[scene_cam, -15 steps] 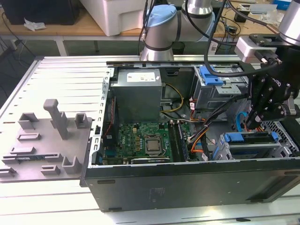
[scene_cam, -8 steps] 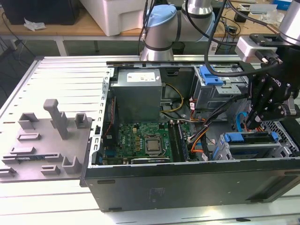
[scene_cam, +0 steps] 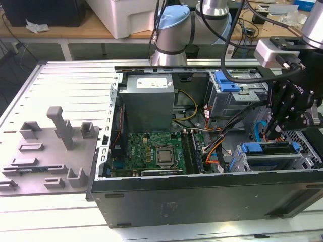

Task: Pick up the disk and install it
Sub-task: 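Insert the second disk wire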

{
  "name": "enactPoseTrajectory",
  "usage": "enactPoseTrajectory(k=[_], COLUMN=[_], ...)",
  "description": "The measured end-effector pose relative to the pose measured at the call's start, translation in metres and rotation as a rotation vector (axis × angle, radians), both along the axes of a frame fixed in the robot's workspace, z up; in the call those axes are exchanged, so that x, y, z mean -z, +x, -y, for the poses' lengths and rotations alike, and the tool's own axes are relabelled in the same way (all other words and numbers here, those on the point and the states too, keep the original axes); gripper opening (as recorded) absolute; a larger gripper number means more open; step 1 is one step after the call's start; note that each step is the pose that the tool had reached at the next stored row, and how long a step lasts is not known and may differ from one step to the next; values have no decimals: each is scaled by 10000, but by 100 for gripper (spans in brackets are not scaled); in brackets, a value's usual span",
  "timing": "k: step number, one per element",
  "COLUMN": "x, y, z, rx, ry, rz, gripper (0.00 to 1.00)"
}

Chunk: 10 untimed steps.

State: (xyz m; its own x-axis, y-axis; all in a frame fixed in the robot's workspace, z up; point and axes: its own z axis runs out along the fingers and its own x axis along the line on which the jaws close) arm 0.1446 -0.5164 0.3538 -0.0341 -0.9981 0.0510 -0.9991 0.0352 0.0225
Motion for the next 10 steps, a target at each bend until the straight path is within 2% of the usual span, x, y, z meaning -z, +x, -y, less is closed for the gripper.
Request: enactPoseTrajectory(k=[4,10], x=[1,3], y=[4,5], z=[42,56], rx=[0,-1], ry=[15,23], rz=[-6,-6], gripper=[16,16])
